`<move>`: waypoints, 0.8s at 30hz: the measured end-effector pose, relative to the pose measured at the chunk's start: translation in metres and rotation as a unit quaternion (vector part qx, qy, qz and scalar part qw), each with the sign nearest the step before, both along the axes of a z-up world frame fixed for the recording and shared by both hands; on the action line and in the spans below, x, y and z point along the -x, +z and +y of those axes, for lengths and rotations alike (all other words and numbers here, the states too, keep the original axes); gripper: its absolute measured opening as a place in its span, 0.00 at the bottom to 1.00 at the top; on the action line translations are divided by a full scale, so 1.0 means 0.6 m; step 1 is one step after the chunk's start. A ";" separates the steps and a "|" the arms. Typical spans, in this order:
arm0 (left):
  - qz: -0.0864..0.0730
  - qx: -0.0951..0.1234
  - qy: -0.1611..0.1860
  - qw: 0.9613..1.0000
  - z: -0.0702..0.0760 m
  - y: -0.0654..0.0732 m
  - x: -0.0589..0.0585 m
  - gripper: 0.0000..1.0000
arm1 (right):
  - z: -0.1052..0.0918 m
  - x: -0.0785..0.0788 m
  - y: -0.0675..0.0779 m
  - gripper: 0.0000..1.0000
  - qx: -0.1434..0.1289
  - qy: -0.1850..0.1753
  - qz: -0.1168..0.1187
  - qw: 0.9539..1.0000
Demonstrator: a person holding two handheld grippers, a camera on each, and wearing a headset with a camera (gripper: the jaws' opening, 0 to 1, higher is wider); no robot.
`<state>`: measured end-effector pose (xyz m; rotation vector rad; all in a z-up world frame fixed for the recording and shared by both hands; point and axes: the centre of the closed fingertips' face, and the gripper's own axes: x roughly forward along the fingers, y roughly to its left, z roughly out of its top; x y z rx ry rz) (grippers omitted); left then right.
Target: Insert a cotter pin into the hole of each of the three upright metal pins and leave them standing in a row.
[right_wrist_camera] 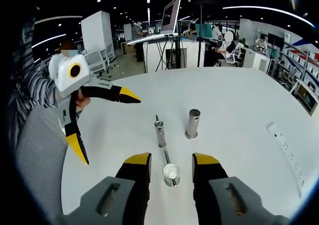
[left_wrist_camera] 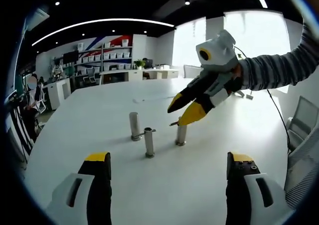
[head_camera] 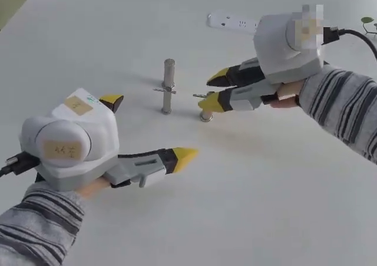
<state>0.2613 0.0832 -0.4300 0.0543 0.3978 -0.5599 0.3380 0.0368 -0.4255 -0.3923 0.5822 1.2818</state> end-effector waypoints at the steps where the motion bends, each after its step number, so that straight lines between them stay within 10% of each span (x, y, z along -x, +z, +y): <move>1: -0.003 -0.004 0.002 1.000 0.000 0.002 0.000 0.96 | 0.007 -0.006 0.005 0.31 -0.011 -0.011 0.002 1.000; 12: -0.001 0.003 -0.007 1.000 -0.004 0.006 0.004 0.99 | 0.071 -0.053 0.012 0.33 -0.056 -0.069 -0.007 0.996; 24: 0.012 0.007 -0.003 1.000 0.001 -0.001 0.008 0.99 | 0.100 -0.088 -0.034 0.24 -0.051 -0.110 0.007 0.993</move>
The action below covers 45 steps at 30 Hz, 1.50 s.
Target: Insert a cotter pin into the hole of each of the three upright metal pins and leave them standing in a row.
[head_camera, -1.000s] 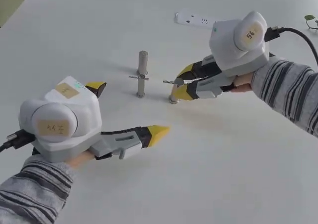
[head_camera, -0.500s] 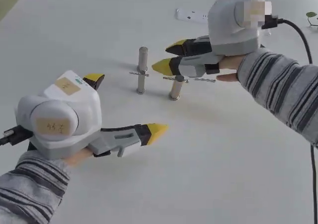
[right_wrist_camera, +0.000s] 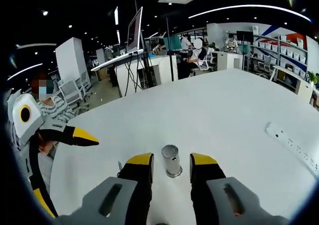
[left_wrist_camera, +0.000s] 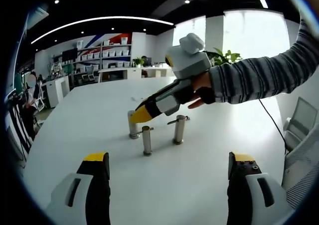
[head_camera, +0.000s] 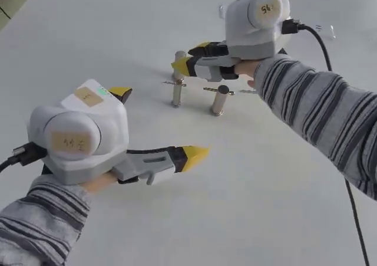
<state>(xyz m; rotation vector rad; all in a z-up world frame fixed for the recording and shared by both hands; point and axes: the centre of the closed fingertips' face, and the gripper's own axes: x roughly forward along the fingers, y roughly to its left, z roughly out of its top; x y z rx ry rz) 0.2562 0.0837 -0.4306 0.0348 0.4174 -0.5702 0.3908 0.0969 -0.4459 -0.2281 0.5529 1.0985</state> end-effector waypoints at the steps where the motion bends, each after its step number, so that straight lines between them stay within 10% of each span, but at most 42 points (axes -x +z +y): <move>1: 0.000 0.000 0.000 1.000 0.000 -0.001 0.000 0.99 | 0.001 -0.002 -0.002 0.22 -0.001 -0.001 0.001 1.000; 24: 0.005 0.000 -0.001 1.000 -0.002 -0.003 0.000 0.97 | 0.002 0.002 -0.001 0.08 0.022 0.032 -0.037 0.999; 45: 0.002 -0.007 -0.011 1.000 -0.015 0.011 0.009 0.96 | -0.134 0.002 0.018 0.07 0.060 -0.039 -0.047 0.996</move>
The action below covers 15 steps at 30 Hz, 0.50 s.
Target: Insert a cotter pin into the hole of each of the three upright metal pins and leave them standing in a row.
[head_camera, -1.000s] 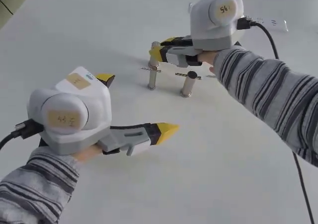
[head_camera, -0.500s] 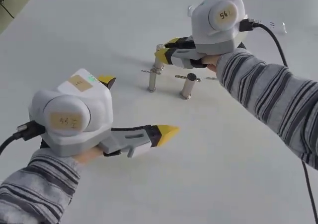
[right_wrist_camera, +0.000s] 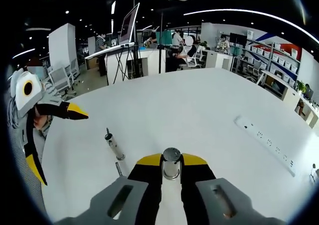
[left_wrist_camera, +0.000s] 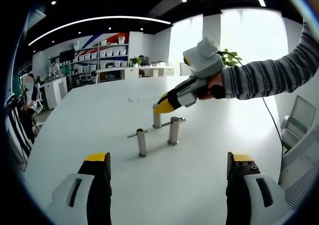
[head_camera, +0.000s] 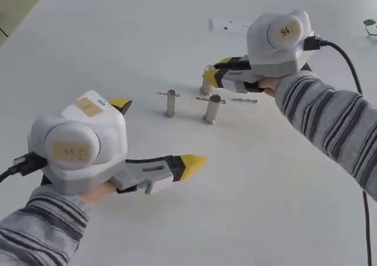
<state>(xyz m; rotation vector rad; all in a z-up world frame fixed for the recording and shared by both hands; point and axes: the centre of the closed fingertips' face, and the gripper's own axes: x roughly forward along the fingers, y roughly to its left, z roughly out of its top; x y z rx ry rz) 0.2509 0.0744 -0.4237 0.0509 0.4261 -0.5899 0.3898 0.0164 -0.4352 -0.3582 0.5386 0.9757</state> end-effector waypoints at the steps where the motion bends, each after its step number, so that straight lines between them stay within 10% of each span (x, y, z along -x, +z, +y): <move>1: -0.001 0.000 -0.002 1.000 -0.001 0.001 0.001 0.96 | -0.010 0.002 0.001 0.07 0.000 -0.006 0.000 1.000; 15: -0.007 0.003 -0.009 1.000 -0.012 0.013 0.008 0.96 | -0.102 0.041 -0.002 0.07 0.023 -0.046 0.002 0.999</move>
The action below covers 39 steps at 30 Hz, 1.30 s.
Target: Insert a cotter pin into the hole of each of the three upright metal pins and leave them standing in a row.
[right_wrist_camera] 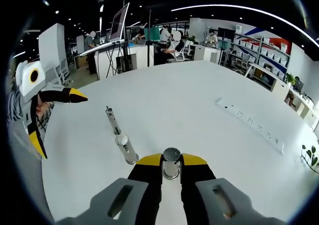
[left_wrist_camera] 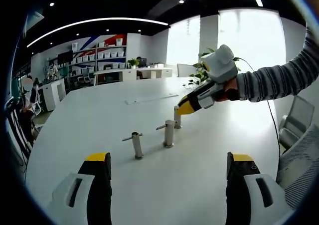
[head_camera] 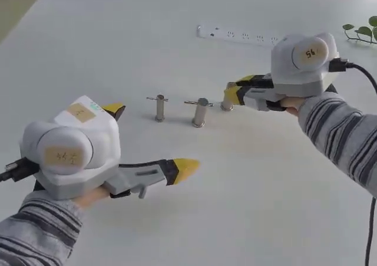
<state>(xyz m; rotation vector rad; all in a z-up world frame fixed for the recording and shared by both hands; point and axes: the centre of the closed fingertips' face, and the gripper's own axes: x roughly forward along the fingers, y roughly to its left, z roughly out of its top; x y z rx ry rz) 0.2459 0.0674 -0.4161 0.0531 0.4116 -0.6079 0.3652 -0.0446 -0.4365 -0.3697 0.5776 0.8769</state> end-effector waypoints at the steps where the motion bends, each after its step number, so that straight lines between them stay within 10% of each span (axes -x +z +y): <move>1: 0.000 0.000 0.000 1.000 0.000 0.000 0.001 0.95 | -0.004 0.008 -0.001 0.07 0.004 0.001 0.002 1.000; 39: -0.004 0.007 0.017 1.000 0.015 0.022 0.033 0.93 | 0.058 0.154 -0.015 0.07 -0.008 0.053 0.015 0.998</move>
